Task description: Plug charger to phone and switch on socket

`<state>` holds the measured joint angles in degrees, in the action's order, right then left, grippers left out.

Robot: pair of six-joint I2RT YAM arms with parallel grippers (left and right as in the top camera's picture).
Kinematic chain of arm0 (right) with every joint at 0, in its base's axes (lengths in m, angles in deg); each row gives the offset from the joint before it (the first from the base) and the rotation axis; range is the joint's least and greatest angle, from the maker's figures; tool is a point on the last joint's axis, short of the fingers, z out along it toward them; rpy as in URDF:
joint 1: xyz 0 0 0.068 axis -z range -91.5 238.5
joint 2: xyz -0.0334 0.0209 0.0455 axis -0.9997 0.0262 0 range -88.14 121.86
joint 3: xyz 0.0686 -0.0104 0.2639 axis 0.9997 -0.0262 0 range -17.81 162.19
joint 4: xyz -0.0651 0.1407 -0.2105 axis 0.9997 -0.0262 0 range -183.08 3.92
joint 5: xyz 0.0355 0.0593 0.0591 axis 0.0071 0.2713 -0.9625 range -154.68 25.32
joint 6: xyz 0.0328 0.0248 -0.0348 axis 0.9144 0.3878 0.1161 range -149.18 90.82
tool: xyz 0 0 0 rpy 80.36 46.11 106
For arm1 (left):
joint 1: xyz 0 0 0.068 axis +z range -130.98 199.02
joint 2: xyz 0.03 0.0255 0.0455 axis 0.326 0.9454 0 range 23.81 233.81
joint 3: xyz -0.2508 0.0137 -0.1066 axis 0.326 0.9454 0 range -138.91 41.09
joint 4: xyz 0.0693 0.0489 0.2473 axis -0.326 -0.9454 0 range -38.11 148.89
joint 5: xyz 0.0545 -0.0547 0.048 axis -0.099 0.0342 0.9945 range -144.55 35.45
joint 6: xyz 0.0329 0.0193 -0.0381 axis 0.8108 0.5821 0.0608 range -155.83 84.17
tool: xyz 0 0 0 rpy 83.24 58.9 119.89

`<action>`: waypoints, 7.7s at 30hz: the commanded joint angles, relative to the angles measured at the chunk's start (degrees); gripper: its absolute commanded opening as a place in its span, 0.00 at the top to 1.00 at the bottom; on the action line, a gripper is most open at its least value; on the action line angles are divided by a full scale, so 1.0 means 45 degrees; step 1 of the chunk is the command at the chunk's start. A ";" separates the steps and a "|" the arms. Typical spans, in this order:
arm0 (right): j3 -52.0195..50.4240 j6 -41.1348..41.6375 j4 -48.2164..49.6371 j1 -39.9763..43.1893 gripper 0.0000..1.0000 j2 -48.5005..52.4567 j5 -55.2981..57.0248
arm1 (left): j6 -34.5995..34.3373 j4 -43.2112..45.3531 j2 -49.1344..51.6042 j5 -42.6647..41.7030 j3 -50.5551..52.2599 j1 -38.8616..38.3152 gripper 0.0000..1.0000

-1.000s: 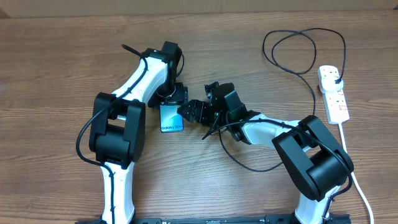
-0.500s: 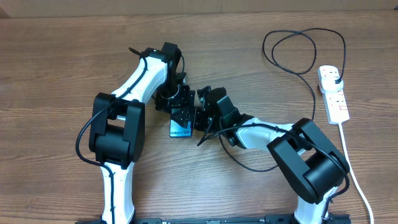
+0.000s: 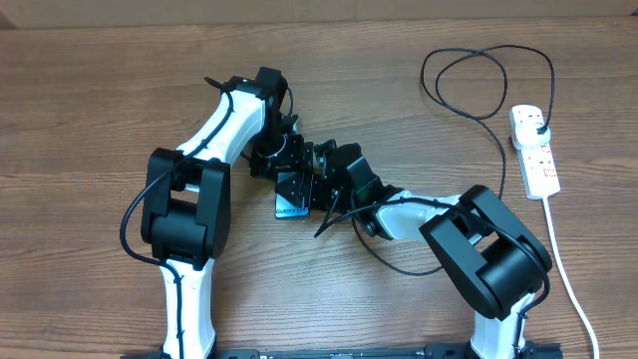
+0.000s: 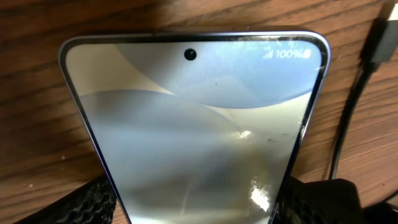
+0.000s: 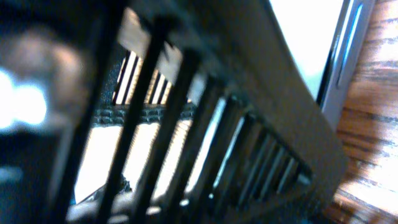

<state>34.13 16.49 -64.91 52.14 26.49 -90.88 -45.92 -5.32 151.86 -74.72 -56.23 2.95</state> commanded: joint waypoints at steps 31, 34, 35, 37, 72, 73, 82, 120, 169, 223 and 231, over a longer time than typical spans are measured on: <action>-0.0024 0.0233 -0.0136 0.0874 0.77 0.0282 -0.0782 | 0.0427 -0.0097 0.0641 -0.0719 0.0359 -0.0058 0.00; -0.0024 0.0233 -0.0199 0.0874 0.77 0.0282 -0.0782 | 0.0078 -0.0005 0.0641 -0.0724 0.0355 0.0204 0.00; -0.0024 0.0233 -0.0194 0.0874 0.77 0.0282 -0.0782 | -0.0087 0.0015 0.0641 -0.0719 0.0355 0.0311 0.01; -0.0024 0.0233 -0.0199 0.0874 0.77 0.0282 -0.0782 | -0.0355 0.0112 0.0641 -0.0719 0.0355 0.0500 0.00; -0.0024 0.2001 0.2705 0.2331 0.96 0.0272 -0.6295 | 0.0656 0.0466 -0.2628 -0.4391 0.0102 0.3084 0.00; -0.0024 0.2395 0.3313 0.2448 0.96 0.0272 -0.6849 | 0.0753 0.0461 -0.2909 -0.4575 0.0102 0.3181 0.00; -0.0024 0.7592 1.0088 0.2584 0.96 0.0272 -0.8558 | 0.1263 0.0471 -0.4405 -0.6829 0.0102 0.3415 0.00; -0.0015 1.0239 1.3988 0.2584 0.96 0.0272 -0.5299 | 0.1875 0.0821 -0.4396 -1.1531 0.0102 0.2613 0.37; -0.0044 0.0588 0.1375 0.2438 0.82 0.0267 -0.7665 | -0.1253 -0.1661 -0.4396 -0.5493 0.0107 0.4342 0.96; 0.6805 -0.5455 -1.7622 0.5931 0.00 -0.1185 0.7334 | -0.2487 -0.7257 -0.4410 -1.0112 0.0126 0.0063 0.96; 0.6805 -0.5455 -1.7622 0.5931 0.00 -0.1185 0.7329 | -0.4833 -0.7106 -0.4410 -1.0885 0.0126 0.0063 0.96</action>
<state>64.21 -8.19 -144.38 78.98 21.79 -57.85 -62.90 -37.25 132.80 -117.58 -55.53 3.25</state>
